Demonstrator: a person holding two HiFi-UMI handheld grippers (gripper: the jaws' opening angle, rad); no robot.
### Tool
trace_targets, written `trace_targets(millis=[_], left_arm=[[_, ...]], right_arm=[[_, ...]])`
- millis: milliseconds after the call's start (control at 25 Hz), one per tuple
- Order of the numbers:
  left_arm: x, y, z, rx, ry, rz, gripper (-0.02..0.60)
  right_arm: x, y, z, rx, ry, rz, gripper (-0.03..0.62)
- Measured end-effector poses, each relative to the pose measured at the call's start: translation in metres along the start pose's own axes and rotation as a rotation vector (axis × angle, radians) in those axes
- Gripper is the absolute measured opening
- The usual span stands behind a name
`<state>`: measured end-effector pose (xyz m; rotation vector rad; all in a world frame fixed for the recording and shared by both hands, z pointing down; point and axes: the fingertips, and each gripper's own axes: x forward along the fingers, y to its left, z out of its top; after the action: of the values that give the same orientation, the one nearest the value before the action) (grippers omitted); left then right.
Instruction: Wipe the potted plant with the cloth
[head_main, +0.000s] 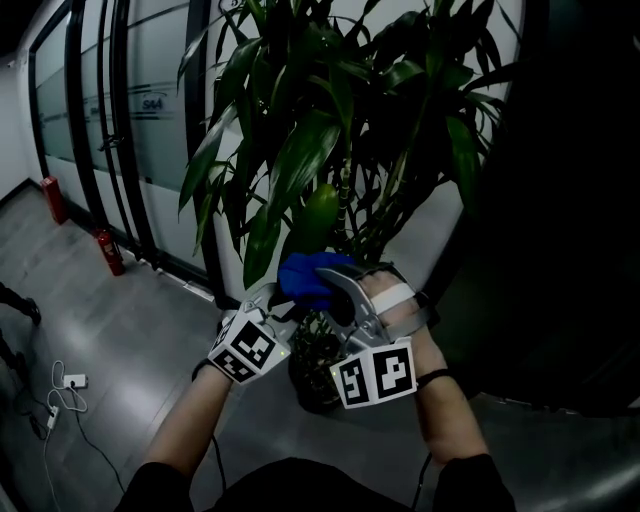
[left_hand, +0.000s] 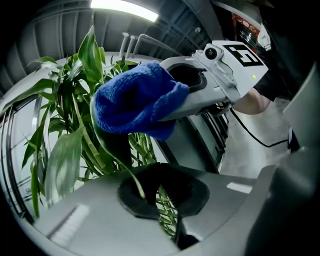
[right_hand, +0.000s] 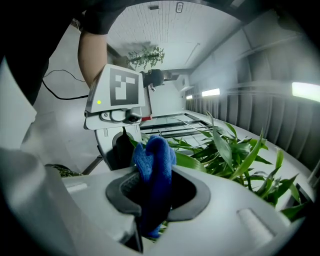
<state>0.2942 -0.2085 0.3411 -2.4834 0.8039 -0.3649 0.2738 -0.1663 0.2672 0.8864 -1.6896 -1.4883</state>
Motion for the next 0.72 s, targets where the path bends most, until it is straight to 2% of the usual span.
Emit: trace_targets(millis=[120,320,480,560,720], left_arm=[[-0.003,-0.009,-0.007,-0.037,-0.014,-0.006,0.007],[-0.006,-0.031,-0.035,-0.167,-0.025,-0.027,0.007],[-0.027,-0.031,-0.058,-0.235,-0.043,0.019,0.007],[-0.042,-0.025,-0.067,-0.277,-0.068,0.067,0.006],[-0.073,-0.027,-0.090,-0.385,-0.120,0.151,0.006]], right_arm=[[0.000,0.016,0.002,0.027,0.000,0.025,0.091],[0.000,0.039,-0.004,0.148,0.005,0.065,0.091],[0.001,0.060,-0.008,0.251,0.011,0.090,0.091],[-0.002,0.070,-0.004,0.344,-0.010,0.092,0.091],[-0.011,0.093,0.016,0.634,-0.084,0.072,0.091]])
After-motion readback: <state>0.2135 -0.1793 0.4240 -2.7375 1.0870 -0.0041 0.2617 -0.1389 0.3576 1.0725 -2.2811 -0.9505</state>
